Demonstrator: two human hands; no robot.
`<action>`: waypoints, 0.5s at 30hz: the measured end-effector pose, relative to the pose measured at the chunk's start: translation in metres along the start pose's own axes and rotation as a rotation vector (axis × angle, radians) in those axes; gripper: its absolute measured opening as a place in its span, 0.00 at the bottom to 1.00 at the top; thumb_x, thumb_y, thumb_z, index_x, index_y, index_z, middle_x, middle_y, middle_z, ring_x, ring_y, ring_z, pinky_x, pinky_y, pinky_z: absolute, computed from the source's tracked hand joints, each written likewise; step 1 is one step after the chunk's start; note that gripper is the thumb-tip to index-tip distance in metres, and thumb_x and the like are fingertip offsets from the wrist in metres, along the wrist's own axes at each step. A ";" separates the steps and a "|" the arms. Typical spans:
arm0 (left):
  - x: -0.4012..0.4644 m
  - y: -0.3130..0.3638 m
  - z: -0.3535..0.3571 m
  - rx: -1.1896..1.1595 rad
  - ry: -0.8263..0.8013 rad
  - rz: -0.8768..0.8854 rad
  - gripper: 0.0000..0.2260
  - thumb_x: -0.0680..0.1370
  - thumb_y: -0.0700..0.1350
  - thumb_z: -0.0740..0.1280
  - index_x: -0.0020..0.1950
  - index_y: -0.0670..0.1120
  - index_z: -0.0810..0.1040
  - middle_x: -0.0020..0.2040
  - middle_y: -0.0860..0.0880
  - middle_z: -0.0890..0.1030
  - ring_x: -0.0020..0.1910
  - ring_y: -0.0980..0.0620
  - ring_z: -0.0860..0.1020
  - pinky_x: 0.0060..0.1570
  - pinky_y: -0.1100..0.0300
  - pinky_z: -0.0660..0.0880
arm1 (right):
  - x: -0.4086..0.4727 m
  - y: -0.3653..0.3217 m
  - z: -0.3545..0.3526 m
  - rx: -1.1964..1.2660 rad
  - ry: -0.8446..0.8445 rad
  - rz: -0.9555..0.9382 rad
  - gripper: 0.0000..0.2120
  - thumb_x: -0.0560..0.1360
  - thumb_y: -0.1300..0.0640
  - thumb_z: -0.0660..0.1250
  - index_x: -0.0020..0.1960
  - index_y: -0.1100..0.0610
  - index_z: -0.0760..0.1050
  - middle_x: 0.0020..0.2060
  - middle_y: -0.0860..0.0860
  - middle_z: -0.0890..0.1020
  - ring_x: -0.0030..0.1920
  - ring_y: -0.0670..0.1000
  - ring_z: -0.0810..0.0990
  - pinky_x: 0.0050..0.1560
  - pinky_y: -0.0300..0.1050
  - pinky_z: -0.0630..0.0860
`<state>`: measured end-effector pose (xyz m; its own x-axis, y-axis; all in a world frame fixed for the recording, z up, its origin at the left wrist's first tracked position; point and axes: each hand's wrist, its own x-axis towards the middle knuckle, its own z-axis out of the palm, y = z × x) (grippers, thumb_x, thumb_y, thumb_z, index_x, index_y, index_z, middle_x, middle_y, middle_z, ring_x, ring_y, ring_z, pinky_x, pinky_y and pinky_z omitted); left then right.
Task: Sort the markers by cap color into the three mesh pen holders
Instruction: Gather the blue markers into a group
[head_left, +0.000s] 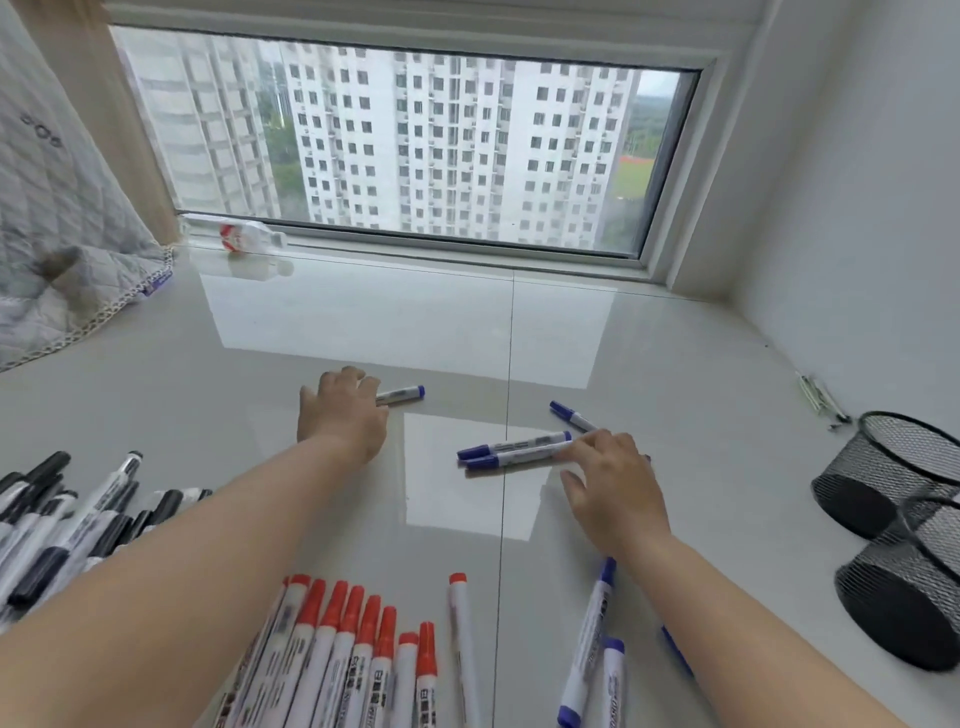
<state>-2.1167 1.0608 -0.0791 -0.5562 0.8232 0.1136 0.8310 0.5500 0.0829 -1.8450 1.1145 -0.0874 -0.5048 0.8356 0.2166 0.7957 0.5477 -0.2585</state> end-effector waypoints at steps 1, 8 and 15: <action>0.006 0.000 0.004 -0.005 -0.004 0.004 0.19 0.80 0.50 0.54 0.71 0.49 0.65 0.70 0.48 0.65 0.68 0.46 0.63 0.65 0.51 0.61 | 0.004 -0.003 0.004 0.005 0.006 -0.038 0.14 0.78 0.53 0.58 0.63 0.48 0.73 0.62 0.46 0.72 0.64 0.49 0.65 0.63 0.42 0.63; 0.021 0.018 0.027 -0.195 -0.019 0.059 0.14 0.80 0.49 0.57 0.63 0.47 0.71 0.61 0.45 0.70 0.62 0.45 0.67 0.58 0.52 0.67 | 0.022 -0.003 0.019 -0.024 0.048 -0.176 0.13 0.78 0.52 0.59 0.61 0.48 0.74 0.57 0.45 0.76 0.62 0.49 0.67 0.63 0.40 0.61; 0.012 0.069 0.020 -0.468 -0.136 0.099 0.08 0.79 0.48 0.59 0.53 0.45 0.72 0.55 0.45 0.74 0.49 0.47 0.72 0.46 0.56 0.69 | 0.022 0.014 0.015 -0.006 0.008 -0.102 0.10 0.76 0.48 0.62 0.53 0.51 0.76 0.55 0.45 0.75 0.60 0.48 0.66 0.58 0.39 0.61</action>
<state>-2.0662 1.1119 -0.0921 -0.4432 0.8963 0.0161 0.7708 0.3719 0.5173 -1.8499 1.1416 -0.1009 -0.5803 0.7754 0.2489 0.7425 0.6293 -0.2293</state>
